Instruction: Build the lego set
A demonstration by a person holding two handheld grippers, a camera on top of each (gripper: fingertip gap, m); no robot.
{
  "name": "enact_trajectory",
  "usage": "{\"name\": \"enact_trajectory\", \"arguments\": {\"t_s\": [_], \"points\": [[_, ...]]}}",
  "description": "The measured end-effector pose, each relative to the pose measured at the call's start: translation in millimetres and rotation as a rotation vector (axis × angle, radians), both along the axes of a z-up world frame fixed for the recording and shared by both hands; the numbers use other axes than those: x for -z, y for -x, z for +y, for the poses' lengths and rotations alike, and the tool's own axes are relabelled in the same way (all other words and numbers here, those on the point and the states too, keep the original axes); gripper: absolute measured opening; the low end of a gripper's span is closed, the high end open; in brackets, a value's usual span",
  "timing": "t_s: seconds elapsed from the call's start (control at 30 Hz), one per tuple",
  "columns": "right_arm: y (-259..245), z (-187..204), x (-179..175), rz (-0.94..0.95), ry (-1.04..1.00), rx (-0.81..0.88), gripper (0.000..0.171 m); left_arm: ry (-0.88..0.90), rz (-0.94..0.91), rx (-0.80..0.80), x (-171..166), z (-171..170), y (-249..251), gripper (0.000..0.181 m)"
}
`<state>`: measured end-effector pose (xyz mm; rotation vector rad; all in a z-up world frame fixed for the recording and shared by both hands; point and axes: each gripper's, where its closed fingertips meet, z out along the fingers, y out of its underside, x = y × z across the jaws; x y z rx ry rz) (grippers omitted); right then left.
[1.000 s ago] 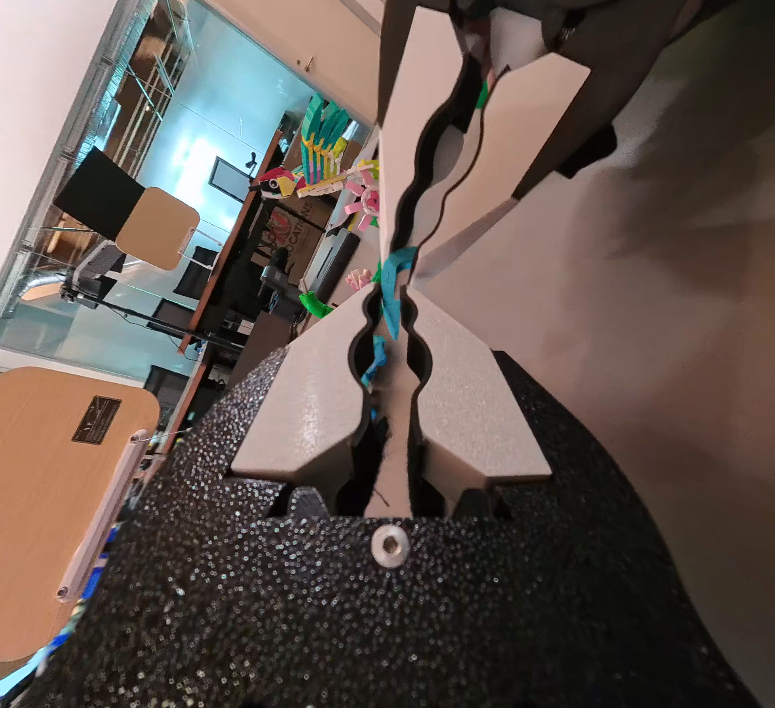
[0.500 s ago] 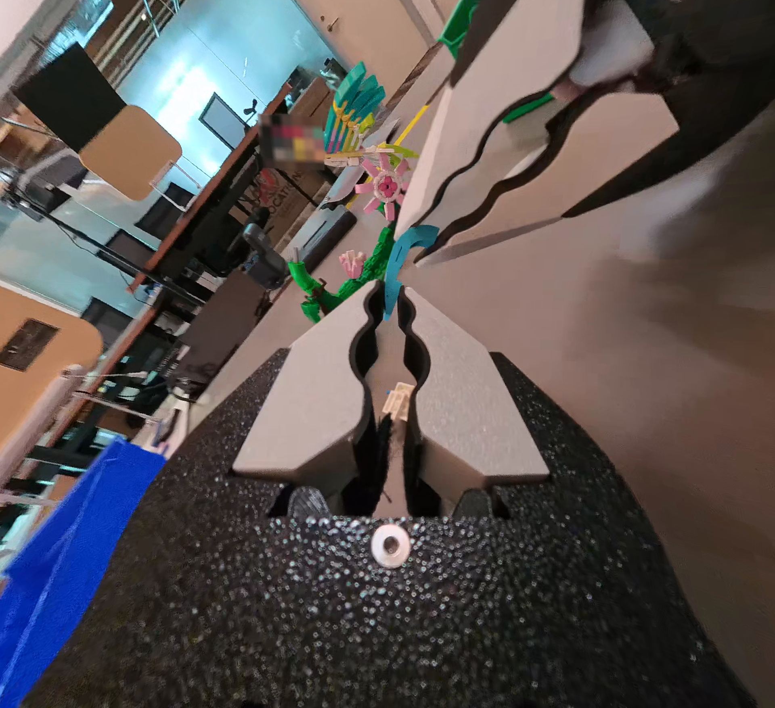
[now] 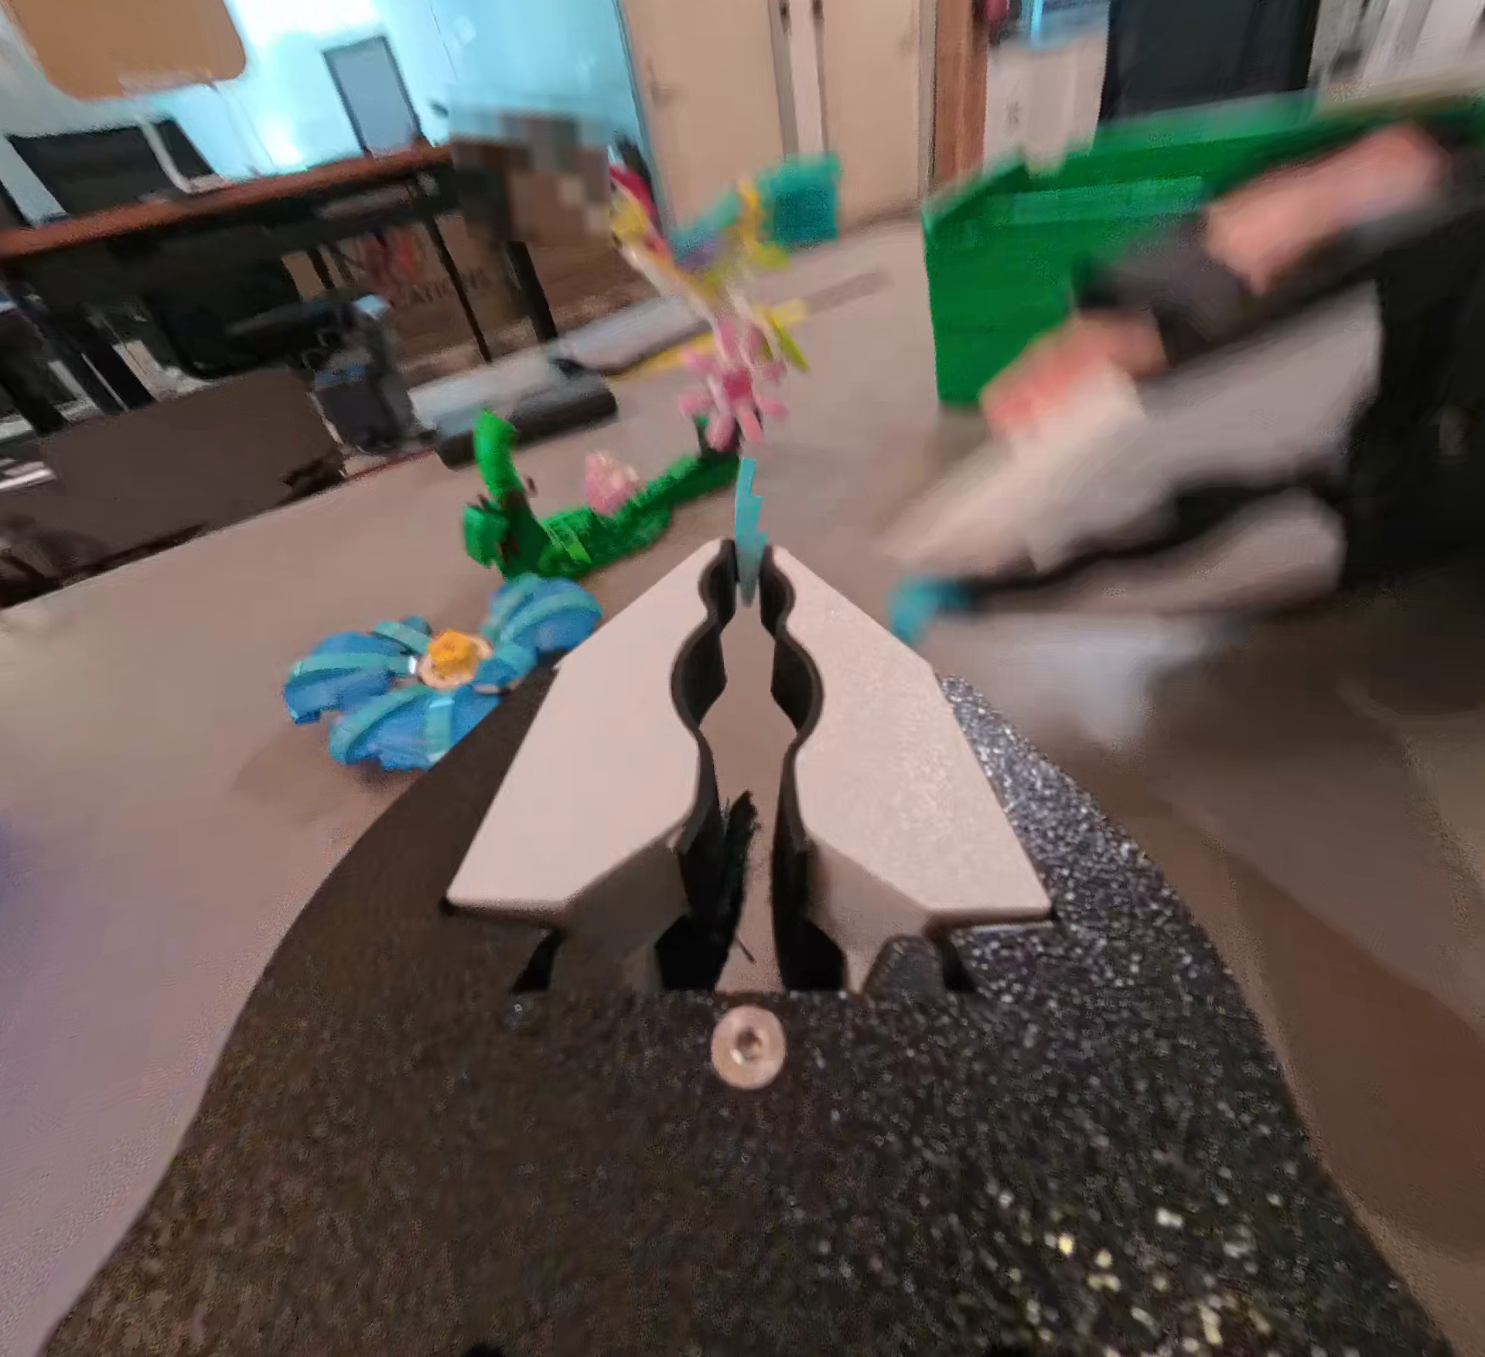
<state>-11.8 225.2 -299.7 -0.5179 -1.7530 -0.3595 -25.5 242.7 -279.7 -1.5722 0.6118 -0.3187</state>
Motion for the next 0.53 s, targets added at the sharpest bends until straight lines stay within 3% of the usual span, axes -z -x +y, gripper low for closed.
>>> {"name": "enact_trajectory", "arguments": {"t_s": [0.07,0.17,0.3,0.43,0.53], "points": [[7.9,-17.2,29.3,-0.112,-0.060,-0.061,0.006,0.013,-0.237,-0.009,-29.8,8.8,25.8,0.001],[6.6,-4.6,21.3,-0.025,0.046,-0.004,0.007,-0.079,-0.032,-0.109,-37.0,10.4,46.8,0.001],[-4.5,14.5,-0.5,0.131,0.097,0.070,0.007,-0.121,0.018,-0.256,-44.4,9.1,86.2,0.002],[-8.2,20.4,1.2,0.155,0.087,0.086,0.007,-0.076,0.131,-0.541,-73.6,1.9,192.5,0.003],[-8.5,23.8,6.9,0.161,0.111,0.091,0.008,0.142,0.209,-0.674,-76.4,0.2,281.1,0.003]]}}
